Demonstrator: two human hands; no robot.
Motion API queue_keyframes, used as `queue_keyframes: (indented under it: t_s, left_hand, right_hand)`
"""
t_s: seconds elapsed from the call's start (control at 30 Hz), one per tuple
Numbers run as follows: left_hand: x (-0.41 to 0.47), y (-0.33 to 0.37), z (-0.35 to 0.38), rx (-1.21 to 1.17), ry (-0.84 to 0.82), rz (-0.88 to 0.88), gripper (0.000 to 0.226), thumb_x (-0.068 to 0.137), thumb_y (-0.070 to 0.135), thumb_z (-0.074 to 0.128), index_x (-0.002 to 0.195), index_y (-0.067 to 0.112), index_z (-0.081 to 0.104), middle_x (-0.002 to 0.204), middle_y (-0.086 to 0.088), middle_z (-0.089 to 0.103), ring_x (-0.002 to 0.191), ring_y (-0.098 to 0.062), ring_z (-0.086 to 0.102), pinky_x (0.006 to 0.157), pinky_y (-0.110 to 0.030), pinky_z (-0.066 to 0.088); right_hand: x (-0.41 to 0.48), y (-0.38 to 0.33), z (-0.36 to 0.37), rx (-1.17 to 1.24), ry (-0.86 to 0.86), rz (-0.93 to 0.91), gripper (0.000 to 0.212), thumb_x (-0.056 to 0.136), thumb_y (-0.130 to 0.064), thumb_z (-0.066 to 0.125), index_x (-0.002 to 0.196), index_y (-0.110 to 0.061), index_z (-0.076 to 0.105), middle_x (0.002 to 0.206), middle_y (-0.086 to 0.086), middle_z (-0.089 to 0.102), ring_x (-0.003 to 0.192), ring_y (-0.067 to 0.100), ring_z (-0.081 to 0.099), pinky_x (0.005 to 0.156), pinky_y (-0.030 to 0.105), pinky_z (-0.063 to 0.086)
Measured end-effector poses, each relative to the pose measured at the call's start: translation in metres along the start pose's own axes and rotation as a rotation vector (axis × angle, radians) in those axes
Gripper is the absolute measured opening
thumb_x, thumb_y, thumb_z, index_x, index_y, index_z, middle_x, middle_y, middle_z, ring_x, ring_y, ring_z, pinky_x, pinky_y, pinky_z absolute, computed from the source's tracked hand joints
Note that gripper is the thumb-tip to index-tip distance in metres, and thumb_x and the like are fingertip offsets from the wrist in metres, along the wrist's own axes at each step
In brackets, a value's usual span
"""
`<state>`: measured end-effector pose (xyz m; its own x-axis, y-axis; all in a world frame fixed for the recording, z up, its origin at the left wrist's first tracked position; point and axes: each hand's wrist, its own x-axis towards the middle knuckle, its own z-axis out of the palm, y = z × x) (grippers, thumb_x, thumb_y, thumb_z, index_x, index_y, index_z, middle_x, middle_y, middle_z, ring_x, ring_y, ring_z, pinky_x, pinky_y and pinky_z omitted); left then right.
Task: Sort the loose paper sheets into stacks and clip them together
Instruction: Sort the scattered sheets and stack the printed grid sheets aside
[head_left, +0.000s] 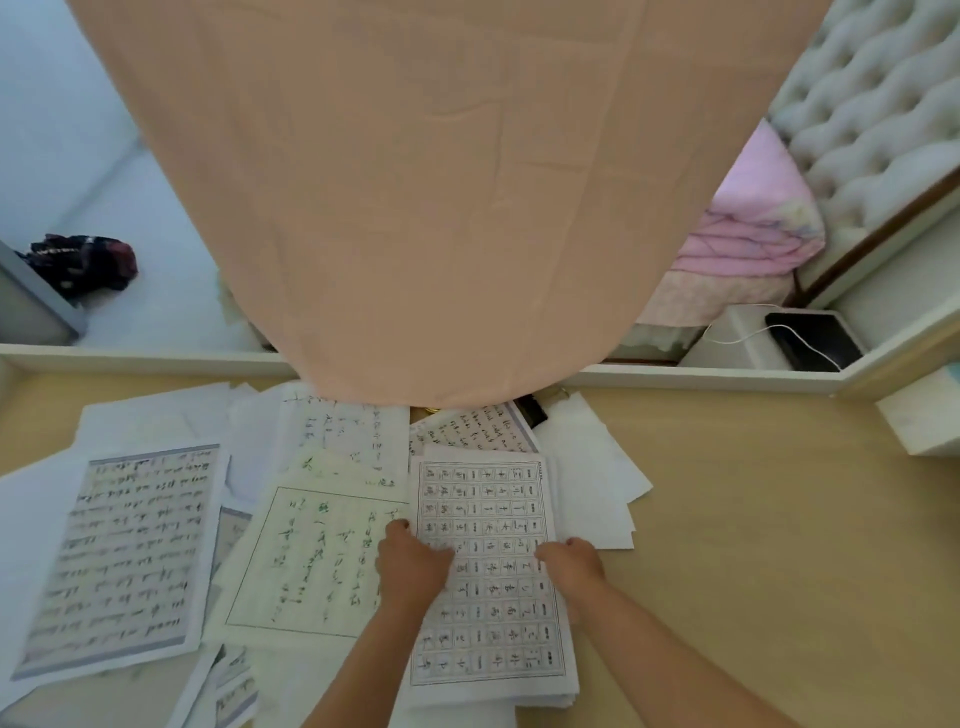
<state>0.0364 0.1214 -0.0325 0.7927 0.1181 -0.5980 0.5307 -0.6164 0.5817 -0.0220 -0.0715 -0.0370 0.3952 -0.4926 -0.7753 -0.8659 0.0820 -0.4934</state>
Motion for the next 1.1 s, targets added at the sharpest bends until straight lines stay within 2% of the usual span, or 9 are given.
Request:
queue_keyframes:
  t_s: [0.17, 0.27, 0.4, 0.57, 0.67, 0.83, 0.93, 1.03, 1.1]
  left_hand:
    - [0.018, 0.011, -0.015, -0.101, -0.169, -0.111, 0.043, 0.073, 0.018, 0.078, 0.107, -0.002, 0.062, 0.091, -0.006, 0.070, 0.072, -0.018, 0.067, 0.063, -0.028, 0.056]
    - [0.021, 0.018, -0.016, -0.086, -0.265, -0.111, 0.022, 0.079, 0.017, 0.077, 0.079, 0.003, 0.060, 0.081, -0.007, 0.062, 0.065, -0.016, 0.055, 0.067, -0.026, 0.048]
    - [0.014, 0.019, -0.010, 0.084, -0.242, -0.026, 0.037, 0.072, 0.036, 0.072, 0.099, 0.018, 0.054, 0.099, -0.001, 0.062, 0.095, -0.023, 0.062, 0.091, -0.038, 0.054]
    - [-0.004, 0.008, -0.008, -0.283, -0.299, 0.070, 0.051, 0.084, 0.006, 0.070, 0.120, 0.021, 0.036, 0.100, -0.002, 0.066, 0.080, -0.020, 0.069, 0.069, -0.037, 0.060]
    - [-0.002, 0.001, -0.012, -0.249, -0.410, 0.141, 0.061, 0.088, -0.002, 0.059, 0.132, 0.026, 0.025, 0.107, 0.000, 0.066, 0.082, -0.020, 0.070, 0.065, -0.030, 0.059]
    - [-0.008, 0.000, -0.016, -0.066, -0.348, 0.424, 0.062, 0.092, -0.003, 0.043, 0.127, 0.045, 0.026, 0.105, 0.008, 0.066, 0.051, -0.015, 0.060, 0.047, -0.031, 0.050]
    - [-0.016, 0.009, -0.021, -0.270, -0.397, 0.437, 0.059, 0.093, -0.007, 0.045, 0.129, 0.040, 0.038, 0.114, 0.005, 0.067, 0.069, -0.021, 0.067, 0.065, -0.039, 0.058]
    - [-0.027, 0.021, -0.021, -0.410, -0.419, 0.360, 0.059, 0.093, -0.010, 0.050, 0.131, 0.035, 0.045, 0.122, 0.009, 0.066, 0.101, -0.004, 0.069, 0.079, -0.025, 0.057]
    - [-0.033, 0.031, -0.010, -0.463, -0.404, 0.317, 0.056, 0.092, -0.007, 0.056, 0.128, 0.036, 0.048, 0.118, 0.005, 0.070, 0.104, -0.010, 0.069, 0.077, -0.027, 0.058]
  right_hand:
    - [0.002, -0.001, -0.006, -0.002, -0.002, -0.005, 0.026, 0.083, -0.010, 0.062, 0.108, -0.007, 0.067, 0.101, 0.007, 0.072, 0.091, 0.024, 0.067, 0.081, 0.033, 0.056]
    - [0.001, -0.001, 0.008, -0.161, 0.149, 0.008, 0.033, 0.076, -0.022, 0.063, 0.108, -0.019, 0.065, 0.107, 0.004, 0.066, 0.097, 0.024, 0.062, 0.076, 0.029, 0.053]
    - [0.015, 0.006, 0.015, -0.204, 0.246, 0.019, 0.035, 0.068, -0.027, 0.057, 0.101, -0.028, 0.069, 0.109, 0.007, 0.059, 0.102, 0.030, 0.055, 0.085, 0.038, 0.055]
    - [0.012, 0.009, 0.006, -0.142, 0.228, -0.026, 0.022, 0.075, -0.023, 0.062, 0.096, -0.030, 0.067, 0.105, 0.003, 0.065, 0.094, 0.027, 0.062, 0.083, 0.039, 0.058]
    - [0.012, 0.013, 0.004, -0.124, 0.206, -0.053, 0.038, 0.075, -0.020, 0.065, 0.113, -0.026, 0.063, 0.107, 0.004, 0.064, 0.097, 0.027, 0.062, 0.084, 0.040, 0.058]
    - [0.005, 0.016, -0.008, -0.159, 0.118, -0.096, 0.059, 0.072, -0.024, 0.070, 0.129, -0.025, 0.056, 0.119, 0.005, 0.057, 0.108, 0.026, 0.058, 0.094, 0.039, 0.053]
    - [0.000, 0.011, -0.031, -0.013, 0.029, -0.173, 0.072, 0.071, -0.025, 0.075, 0.137, -0.023, 0.048, 0.129, 0.003, 0.056, 0.116, 0.023, 0.057, 0.100, 0.042, 0.049]
    - [-0.002, 0.003, -0.069, 0.232, -0.204, -0.197, 0.044, 0.087, -0.012, 0.069, 0.129, -0.015, 0.056, 0.120, 0.006, 0.069, 0.107, 0.026, 0.068, 0.098, 0.050, 0.052]
    - [-0.004, 0.001, -0.094, 0.255, -0.363, -0.183, 0.030, 0.094, -0.011, 0.062, 0.124, -0.015, 0.062, 0.117, 0.007, 0.073, 0.105, 0.029, 0.070, 0.096, 0.051, 0.054]
